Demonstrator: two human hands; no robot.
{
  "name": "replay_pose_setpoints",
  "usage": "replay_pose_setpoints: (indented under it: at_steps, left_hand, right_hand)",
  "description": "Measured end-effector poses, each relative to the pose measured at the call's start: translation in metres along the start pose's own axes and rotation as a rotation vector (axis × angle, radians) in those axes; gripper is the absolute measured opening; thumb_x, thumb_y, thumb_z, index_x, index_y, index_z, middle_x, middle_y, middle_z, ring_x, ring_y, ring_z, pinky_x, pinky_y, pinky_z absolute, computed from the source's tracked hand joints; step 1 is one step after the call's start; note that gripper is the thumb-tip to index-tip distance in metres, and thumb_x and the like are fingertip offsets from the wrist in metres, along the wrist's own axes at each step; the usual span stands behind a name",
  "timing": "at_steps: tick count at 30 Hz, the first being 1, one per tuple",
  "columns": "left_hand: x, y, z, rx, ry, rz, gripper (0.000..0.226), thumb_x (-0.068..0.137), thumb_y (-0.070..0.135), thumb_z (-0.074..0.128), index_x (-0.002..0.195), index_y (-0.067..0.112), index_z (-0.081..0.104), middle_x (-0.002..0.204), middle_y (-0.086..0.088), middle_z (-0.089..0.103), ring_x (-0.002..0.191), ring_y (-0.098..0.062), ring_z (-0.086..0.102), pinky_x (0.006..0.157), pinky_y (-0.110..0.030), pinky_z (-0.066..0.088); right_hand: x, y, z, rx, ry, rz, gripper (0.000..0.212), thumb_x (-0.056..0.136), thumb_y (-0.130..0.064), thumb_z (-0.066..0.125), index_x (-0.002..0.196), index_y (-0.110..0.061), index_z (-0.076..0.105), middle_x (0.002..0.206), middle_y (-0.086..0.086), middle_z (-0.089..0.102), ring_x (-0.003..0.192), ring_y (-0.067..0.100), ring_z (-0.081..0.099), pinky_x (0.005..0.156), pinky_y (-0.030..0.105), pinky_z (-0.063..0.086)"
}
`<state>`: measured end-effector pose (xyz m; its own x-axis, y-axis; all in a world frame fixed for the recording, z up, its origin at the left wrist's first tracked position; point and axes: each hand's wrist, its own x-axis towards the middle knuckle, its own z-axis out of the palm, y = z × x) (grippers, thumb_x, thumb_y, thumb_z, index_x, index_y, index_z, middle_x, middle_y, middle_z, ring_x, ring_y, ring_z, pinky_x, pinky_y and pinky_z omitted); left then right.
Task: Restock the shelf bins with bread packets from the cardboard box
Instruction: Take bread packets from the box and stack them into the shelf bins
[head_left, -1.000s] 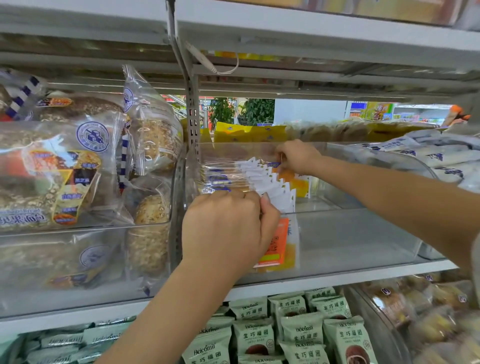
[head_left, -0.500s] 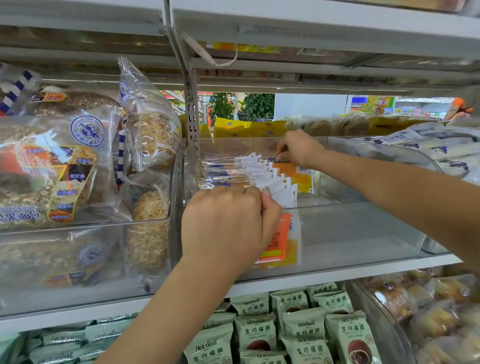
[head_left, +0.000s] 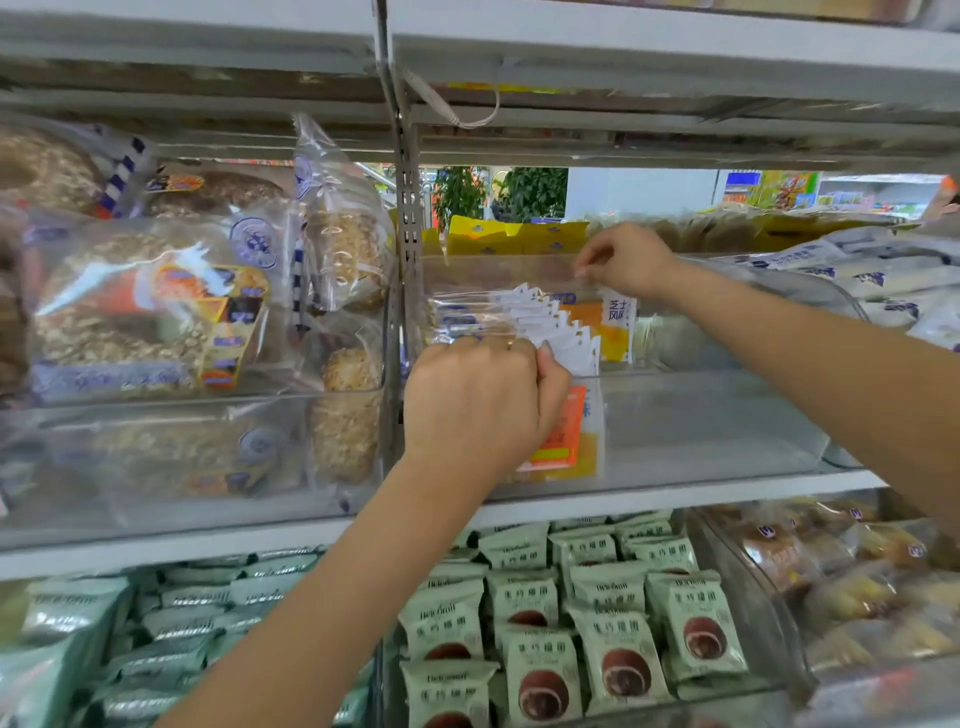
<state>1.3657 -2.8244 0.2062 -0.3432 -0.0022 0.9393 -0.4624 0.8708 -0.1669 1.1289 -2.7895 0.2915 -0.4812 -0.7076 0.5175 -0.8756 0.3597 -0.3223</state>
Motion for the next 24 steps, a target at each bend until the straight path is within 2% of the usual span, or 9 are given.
replay_pose_setpoints:
  at_steps: [3, 5, 7, 9, 11, 14, 17, 20, 24]
  left_hand:
    - [0.000, 0.000, 0.000, -0.038, -0.027, 0.066, 0.043, 0.091, 0.029, 0.036, 0.065, 0.015, 0.067, 0.058, -0.001, 0.063, 0.046, -0.020, 0.056, 0.045, -0.023, 0.031]
    - [-0.003, -0.003, -0.002, -0.011, -0.017, 0.201, 0.032, 0.094, 0.025, 0.043, 0.098, 0.012, 0.072, 0.093, -0.004, 0.073, 0.086, -0.022, 0.070, 0.069, -0.035, 0.054]
    - [-0.013, -0.003, -0.009, 0.051, 0.036, 0.362, 0.029, 0.096, 0.012, 0.043, 0.115, 0.009, 0.065, 0.116, -0.006, 0.068, 0.114, -0.026, 0.061, 0.100, -0.050, 0.043]
    - [-0.037, 0.004, -0.024, 0.014, 0.082, 0.415, 0.030, 0.098, 0.007, 0.039, 0.117, 0.008, 0.062, 0.122, -0.008, 0.064, 0.119, -0.027, 0.056, 0.107, -0.051, 0.034]
    - [-0.076, 0.020, -0.039, -0.097, 0.085, 0.401, 0.023, 0.095, 0.007, 0.048, 0.114, 0.009, 0.060, 0.118, -0.009, 0.065, 0.115, -0.026, 0.056, 0.102, -0.043, 0.037]
    - [-0.165, 0.048, -0.052, -0.254, -0.121, 0.355, 0.019, 0.089, 0.010, 0.050, 0.109, 0.011, 0.051, 0.111, -0.008, 0.065, 0.101, -0.025, 0.056, 0.089, -0.036, 0.040]
    - [-0.258, 0.077, -0.066, -0.343, -0.536, 0.227, 0.024, 0.081, 0.016, 0.055, 0.105, 0.010, 0.053, 0.104, -0.009, 0.064, 0.094, -0.028, 0.061, 0.082, -0.038, 0.045]
    - [-0.333, 0.095, -0.086, -0.379, -1.149, -0.001, 0.033, 0.094, 0.023, 0.048, 0.124, 0.012, 0.050, 0.123, -0.007, 0.054, 0.114, -0.028, 0.053, 0.093, -0.041, 0.040]
    - [-0.424, 0.100, -0.110, -0.315, -1.517, -0.191, 0.043, 0.098, 0.028, 0.040, 0.140, 0.018, 0.034, 0.139, -0.003, 0.044, 0.127, -0.023, 0.041, 0.102, -0.040, 0.035]
  right_hand:
    - [-0.043, -0.017, -0.021, 0.144, 0.137, 0.051, 0.025, 0.090, 0.001, 0.053, 0.099, -0.012, 0.071, 0.108, 0.005, 0.067, 0.095, 0.014, 0.058, 0.085, 0.028, 0.048]
    - [-0.091, -0.034, -0.030, 0.245, 0.320, 0.024, 0.036, 0.085, 0.007, 0.042, 0.104, -0.013, 0.065, 0.104, 0.005, 0.064, 0.095, 0.018, 0.060, 0.085, 0.031, 0.051]
    - [-0.150, -0.052, -0.030, 0.314, 0.471, -0.062, 0.036, 0.082, 0.007, 0.037, 0.107, -0.008, 0.058, 0.101, 0.004, 0.061, 0.092, 0.016, 0.058, 0.081, 0.025, 0.048]
    - [-0.215, -0.065, -0.017, 0.342, 0.550, -0.124, 0.030, 0.082, 0.005, 0.037, 0.104, -0.004, 0.056, 0.097, 0.002, 0.059, 0.088, 0.012, 0.055, 0.079, 0.019, 0.042]
    - [-0.277, -0.068, 0.012, 0.333, 0.533, -0.168, 0.025, 0.085, 0.000, 0.039, 0.102, -0.006, 0.056, 0.094, 0.001, 0.058, 0.087, 0.011, 0.053, 0.079, 0.017, 0.040]
    - [-0.364, -0.054, 0.080, 0.326, 0.253, -0.067, 0.027, 0.086, 0.000, 0.043, 0.104, -0.017, 0.055, 0.098, 0.000, 0.059, 0.091, 0.010, 0.054, 0.082, 0.018, 0.042]
    - [-0.443, -0.034, 0.145, 0.297, -0.183, 0.145, 0.026, 0.091, -0.002, 0.046, 0.107, -0.021, 0.055, 0.105, 0.001, 0.058, 0.102, 0.019, 0.056, 0.084, 0.025, 0.044]
    - [-0.514, -0.006, 0.197, 0.139, -0.601, 0.299, 0.035, 0.094, -0.017, 0.046, 0.129, -0.022, 0.048, 0.127, -0.002, 0.051, 0.123, 0.016, 0.045, 0.101, 0.031, 0.040]
    - [-0.569, 0.010, 0.241, 0.117, -0.998, 0.362, 0.052, 0.091, -0.034, 0.051, 0.138, -0.032, 0.030, 0.130, 0.002, 0.052, 0.117, 0.025, 0.052, 0.094, 0.043, 0.048]
